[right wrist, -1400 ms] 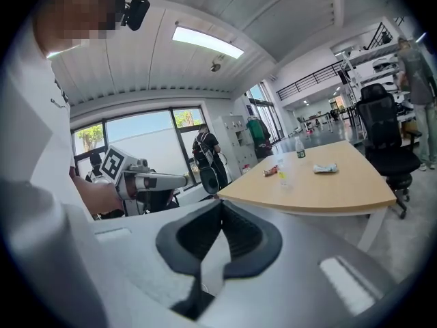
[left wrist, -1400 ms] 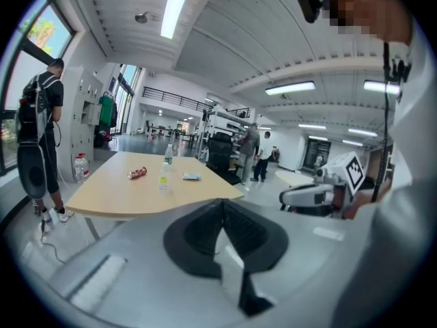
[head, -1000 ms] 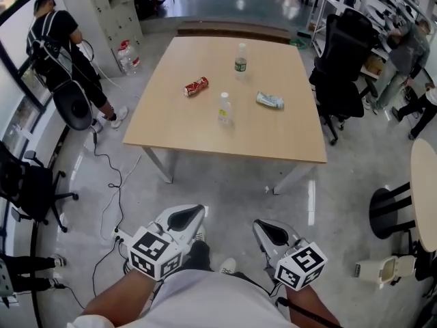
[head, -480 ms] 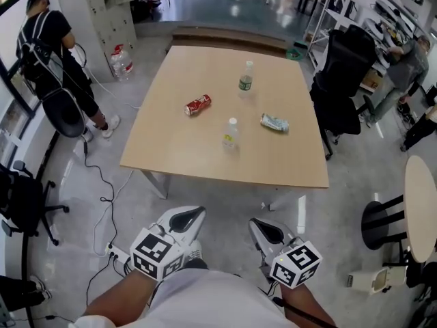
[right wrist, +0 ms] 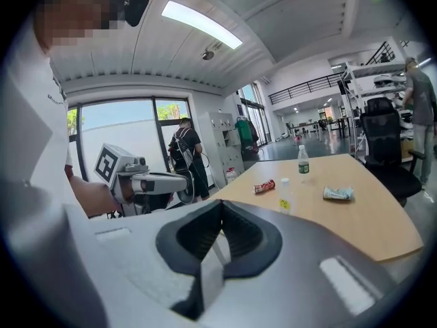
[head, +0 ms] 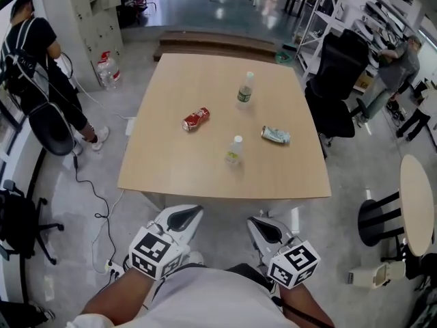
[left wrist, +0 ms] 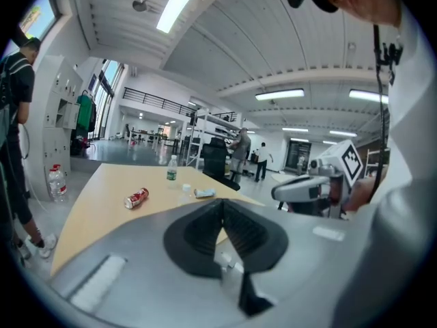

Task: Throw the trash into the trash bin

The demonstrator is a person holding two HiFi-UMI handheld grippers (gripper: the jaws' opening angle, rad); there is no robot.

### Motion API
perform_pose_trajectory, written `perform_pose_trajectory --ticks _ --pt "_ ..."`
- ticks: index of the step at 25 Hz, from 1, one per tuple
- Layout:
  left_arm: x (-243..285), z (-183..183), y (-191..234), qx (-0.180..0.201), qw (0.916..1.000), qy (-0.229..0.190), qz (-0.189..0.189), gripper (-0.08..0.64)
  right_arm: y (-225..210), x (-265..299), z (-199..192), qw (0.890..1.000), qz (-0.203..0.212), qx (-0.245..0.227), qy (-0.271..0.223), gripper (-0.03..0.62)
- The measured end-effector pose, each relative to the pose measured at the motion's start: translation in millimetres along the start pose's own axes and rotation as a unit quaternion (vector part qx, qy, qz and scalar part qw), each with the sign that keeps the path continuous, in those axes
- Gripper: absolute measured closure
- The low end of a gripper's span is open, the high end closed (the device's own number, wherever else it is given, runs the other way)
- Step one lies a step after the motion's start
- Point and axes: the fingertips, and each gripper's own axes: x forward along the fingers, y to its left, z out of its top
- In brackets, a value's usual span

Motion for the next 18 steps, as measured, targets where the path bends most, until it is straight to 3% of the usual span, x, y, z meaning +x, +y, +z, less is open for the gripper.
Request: perform_pose_trajectory --ticks 9,18 --pt "14 4 22 -0.008 1.0 0.003 -0.003 0.551 -17 9 4 1.0 -0.025 0.006 0.002 0.592" --pt "46 13 33 -0.012 0.9998 0.008 0.017 0.551 -48 37 10 1.0 0.011 0.011 0.016 0.592"
